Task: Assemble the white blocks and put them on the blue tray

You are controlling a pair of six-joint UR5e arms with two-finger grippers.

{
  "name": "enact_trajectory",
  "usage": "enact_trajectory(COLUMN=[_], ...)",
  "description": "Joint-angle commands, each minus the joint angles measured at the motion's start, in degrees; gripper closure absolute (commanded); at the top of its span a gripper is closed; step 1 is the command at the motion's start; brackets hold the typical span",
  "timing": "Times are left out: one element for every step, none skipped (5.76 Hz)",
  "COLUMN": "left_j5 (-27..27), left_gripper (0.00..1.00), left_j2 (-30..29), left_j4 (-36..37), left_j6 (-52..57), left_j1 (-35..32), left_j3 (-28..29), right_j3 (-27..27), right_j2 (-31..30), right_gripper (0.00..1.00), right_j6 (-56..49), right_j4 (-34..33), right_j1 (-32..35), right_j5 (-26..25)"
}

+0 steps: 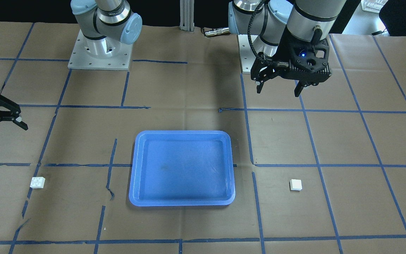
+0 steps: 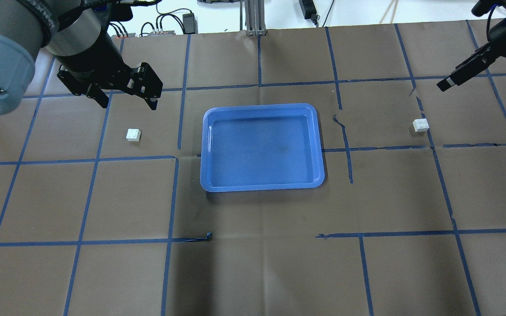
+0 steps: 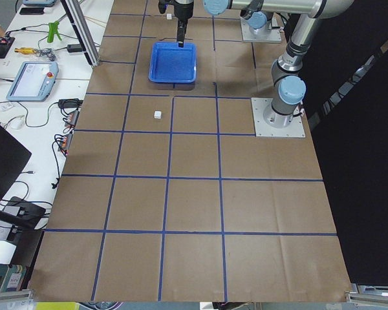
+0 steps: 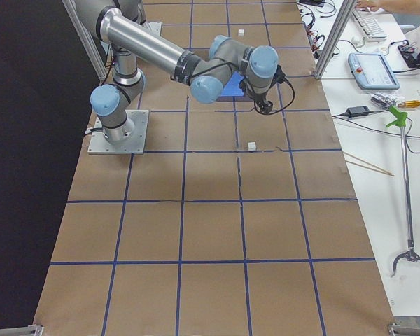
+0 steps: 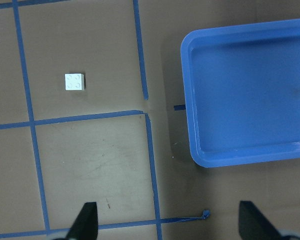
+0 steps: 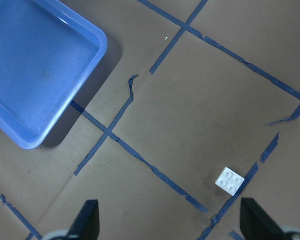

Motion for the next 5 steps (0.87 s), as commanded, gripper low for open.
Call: enact_trajectory(left_j5=[-0.02,-0.02,-0.02,-0.02,-0.02], left_gripper=[0.01,0.01,0.01,0.01,0.01], left_j2=[0.05,0.05,0.05,0.05,0.05], left_j4=[0.02,0.02,0.02,0.02,0.02], left_j6=[0.03,0.12,0.12,0.12,0.12], left_j1=[0.03,0.03,0.03,0.03,0.11], left_j3=[-0.04,0.13,0.13,0.13,0.13], right_j3=[-0.01,-0.01,0.08,0.08,-0.01], right_j2=[-4.81,-6.33,-6.60,-6.95,-6.87], right_gripper=[0.00,0.00,0.00,0.00,0.00], right_j6=[18.52,26.75,32.83,39.77,44.01], right_j4=[0.20,0.20,0.20,0.29,0.90], right_j1=[8.77,13.28,17.33,20.59,22.54], right_j5=[-7.55,-11.79,-12.79,-14.28,-17.51])
